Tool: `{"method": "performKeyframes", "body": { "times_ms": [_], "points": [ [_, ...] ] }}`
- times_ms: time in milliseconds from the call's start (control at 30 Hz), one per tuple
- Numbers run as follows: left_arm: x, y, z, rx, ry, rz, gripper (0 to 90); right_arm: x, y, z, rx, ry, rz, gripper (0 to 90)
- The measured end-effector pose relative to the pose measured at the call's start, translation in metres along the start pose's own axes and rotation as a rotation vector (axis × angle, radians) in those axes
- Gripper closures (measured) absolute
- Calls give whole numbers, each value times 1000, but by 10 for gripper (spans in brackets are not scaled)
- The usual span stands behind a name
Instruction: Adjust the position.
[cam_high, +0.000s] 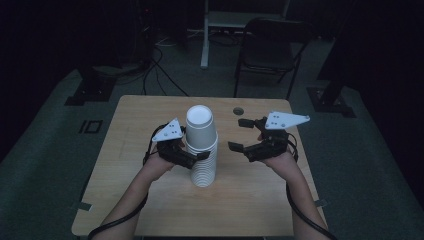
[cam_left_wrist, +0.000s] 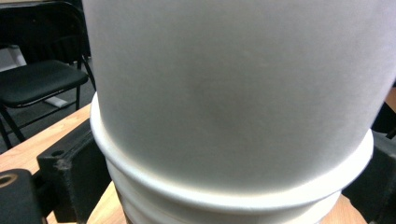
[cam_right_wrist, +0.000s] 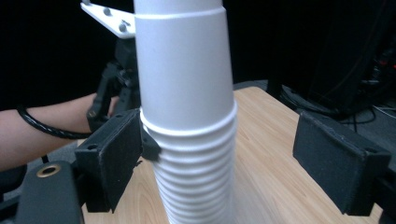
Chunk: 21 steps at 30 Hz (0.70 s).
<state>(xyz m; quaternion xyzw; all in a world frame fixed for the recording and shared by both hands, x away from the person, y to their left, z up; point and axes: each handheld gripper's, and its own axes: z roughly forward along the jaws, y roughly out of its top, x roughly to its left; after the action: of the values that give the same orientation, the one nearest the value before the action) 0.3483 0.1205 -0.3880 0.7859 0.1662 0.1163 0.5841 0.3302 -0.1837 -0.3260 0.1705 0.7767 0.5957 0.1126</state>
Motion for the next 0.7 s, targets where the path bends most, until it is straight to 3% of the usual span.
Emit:
{"method": "performKeyframes", "body": {
  "times_ms": [267, 467, 700],
  "points": [
    [0, 0, 0, 1, 1, 2, 46, 4, 17, 21, 1, 40, -15, 152],
    [0, 0, 0, 1, 1, 3, 46, 5, 26, 33, -7, 42, -33, 185],
    [0, 0, 0, 3, -2, 3, 46, 7, 35, 49, 28, 72, -50, 184]
  ]
}}
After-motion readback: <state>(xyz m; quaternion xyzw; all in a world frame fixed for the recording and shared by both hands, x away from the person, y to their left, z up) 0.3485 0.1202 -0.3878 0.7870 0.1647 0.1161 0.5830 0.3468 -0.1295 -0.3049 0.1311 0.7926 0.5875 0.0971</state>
